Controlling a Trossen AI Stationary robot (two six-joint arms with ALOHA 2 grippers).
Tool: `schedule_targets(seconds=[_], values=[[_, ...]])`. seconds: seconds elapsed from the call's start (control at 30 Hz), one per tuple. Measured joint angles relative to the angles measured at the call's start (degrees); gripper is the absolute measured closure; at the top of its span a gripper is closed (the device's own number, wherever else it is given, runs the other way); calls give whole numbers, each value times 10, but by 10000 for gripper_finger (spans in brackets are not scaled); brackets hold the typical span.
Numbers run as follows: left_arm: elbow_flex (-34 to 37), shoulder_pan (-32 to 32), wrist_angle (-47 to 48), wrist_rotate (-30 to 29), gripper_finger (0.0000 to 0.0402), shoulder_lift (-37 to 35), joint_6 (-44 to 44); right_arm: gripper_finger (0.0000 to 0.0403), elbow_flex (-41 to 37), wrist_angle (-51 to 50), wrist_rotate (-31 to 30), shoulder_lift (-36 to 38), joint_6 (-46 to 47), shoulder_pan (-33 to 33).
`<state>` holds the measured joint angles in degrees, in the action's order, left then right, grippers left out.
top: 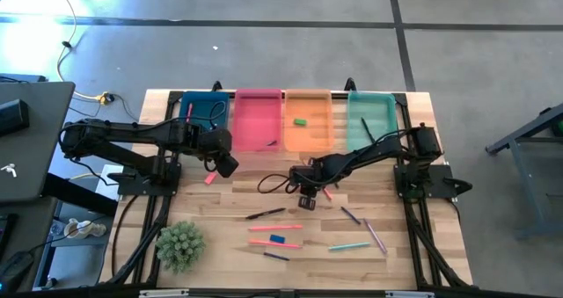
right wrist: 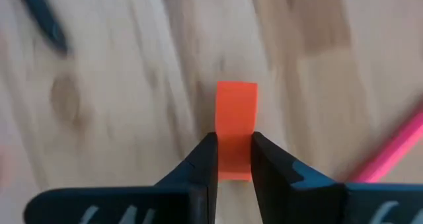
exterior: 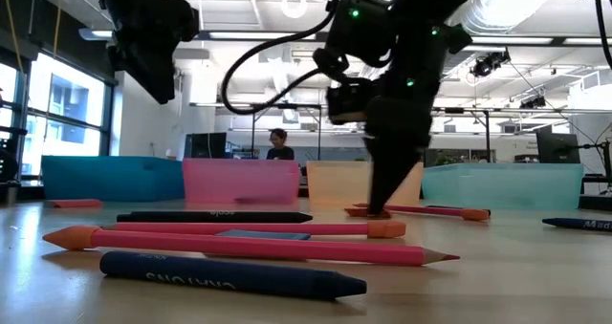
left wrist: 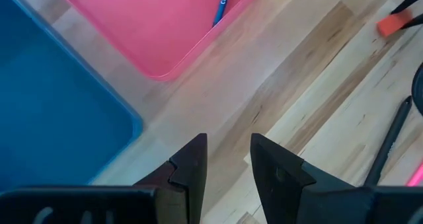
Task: Sort crayons/erasers/pens/pencils in bins
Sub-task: Put the orange eraser into the orange bin
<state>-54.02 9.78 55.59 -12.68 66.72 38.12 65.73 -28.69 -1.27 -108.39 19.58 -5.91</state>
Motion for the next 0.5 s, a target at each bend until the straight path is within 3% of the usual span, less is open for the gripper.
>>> schedule_targets(seconds=[0.3,0.5], values=[[0,0,-1,0,298,0,-24,348,0,15,-18,59,46,25],[0,0,-10,-31,298,0,-66,348,1,38,-67,102,80,56]])
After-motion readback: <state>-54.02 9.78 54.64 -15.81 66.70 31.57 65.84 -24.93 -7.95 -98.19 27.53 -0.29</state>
